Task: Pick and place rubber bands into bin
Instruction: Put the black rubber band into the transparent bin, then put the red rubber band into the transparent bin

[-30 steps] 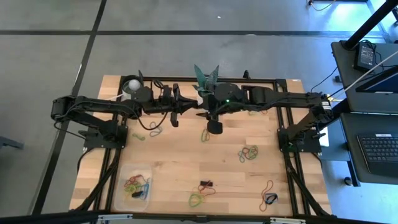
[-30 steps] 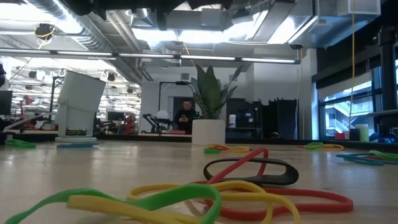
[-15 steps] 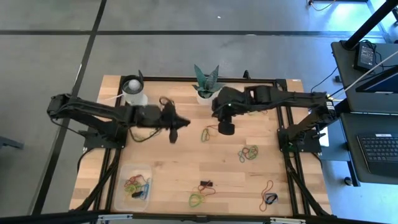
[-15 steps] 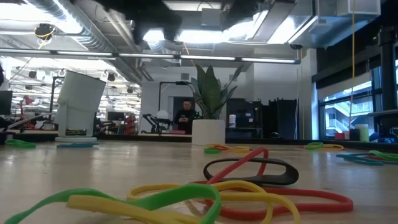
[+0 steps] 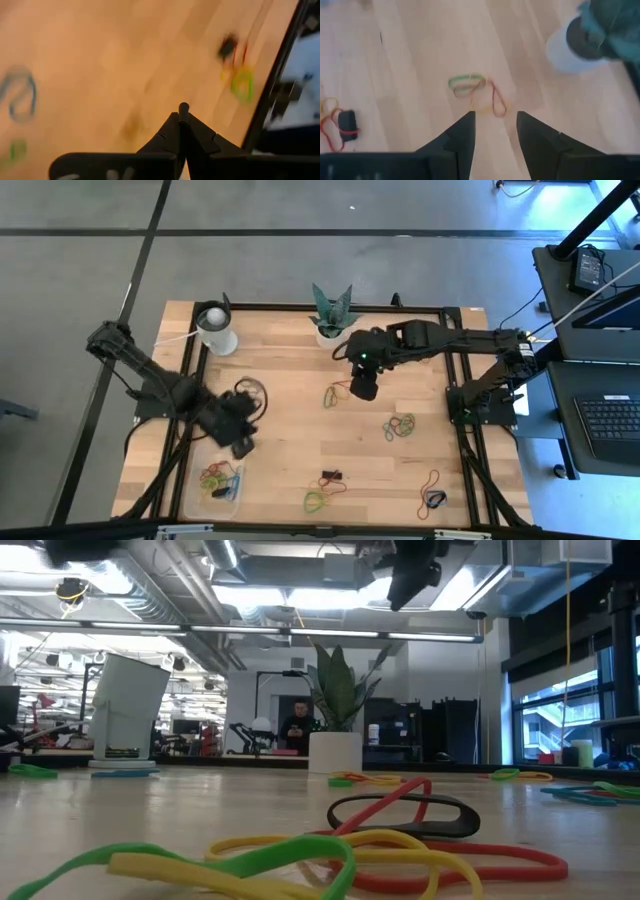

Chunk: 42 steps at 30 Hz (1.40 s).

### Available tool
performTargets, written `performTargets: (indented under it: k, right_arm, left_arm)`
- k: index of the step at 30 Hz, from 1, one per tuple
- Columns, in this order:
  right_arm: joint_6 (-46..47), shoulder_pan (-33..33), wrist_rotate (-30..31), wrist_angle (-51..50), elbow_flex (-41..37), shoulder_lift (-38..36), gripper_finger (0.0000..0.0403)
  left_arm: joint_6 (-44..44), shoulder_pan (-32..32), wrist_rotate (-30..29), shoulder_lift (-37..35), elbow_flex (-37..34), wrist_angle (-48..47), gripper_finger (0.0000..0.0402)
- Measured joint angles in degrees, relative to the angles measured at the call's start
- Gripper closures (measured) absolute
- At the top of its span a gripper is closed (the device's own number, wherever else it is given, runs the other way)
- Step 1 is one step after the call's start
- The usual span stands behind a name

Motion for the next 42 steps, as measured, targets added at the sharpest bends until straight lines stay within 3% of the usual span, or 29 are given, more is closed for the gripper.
performTargets:
  k: [5,16,18,23,26,30,36,42]
  right_arm:
    - [7.73,3.05,0.04,-0.25,-0.04,0.68,0.0257]
    - [27.75,14.04,4.38,2.00,-0.03,1.07,0.0306]
    - [30.87,16.01,5.58,3.55,-0.04,1.08,0.0313]
    - [33.65,21.04,9.57,7.30,-0.04,1.44,0.0324]
    - [35.08,22.88,9.86,8.37,0.00,1.88,0.0329]
    - [37.93,24.60,10.02,8.50,-0.04,2.27,0.0335]
    - [40.95,26.75,9.89,8.36,-0.04,2.58,0.0336]
    - [41.15,28.52,9.86,7.74,-0.02,3.52,0.0336]
  left_arm:
    - [-5.71,-8.76,5.90,4.12,0.00,-4.54,0.0398]
    - [-5.84,-22.93,7.01,18.39,-0.33,-4.77,0.0398]
    - [-5.74,-24.43,7.03,20.08,-1.90,-1.96,0.0398]
    - [-7.11,-26.54,7.03,21.00,-10.04,15.10,0.0398]
    - [-10.18,-26.71,7.38,21.02,-13.29,18.04,0.0396]
    - [-11.86,-26.70,9.92,21.02,-13.90,17.50,0.0369]
    - [-12.56,-26.70,12.40,20.50,-13.92,17.42,0.0296]
    - [-16.68,-25.87,14.31,16.04,-13.92,16.21,0.0252]
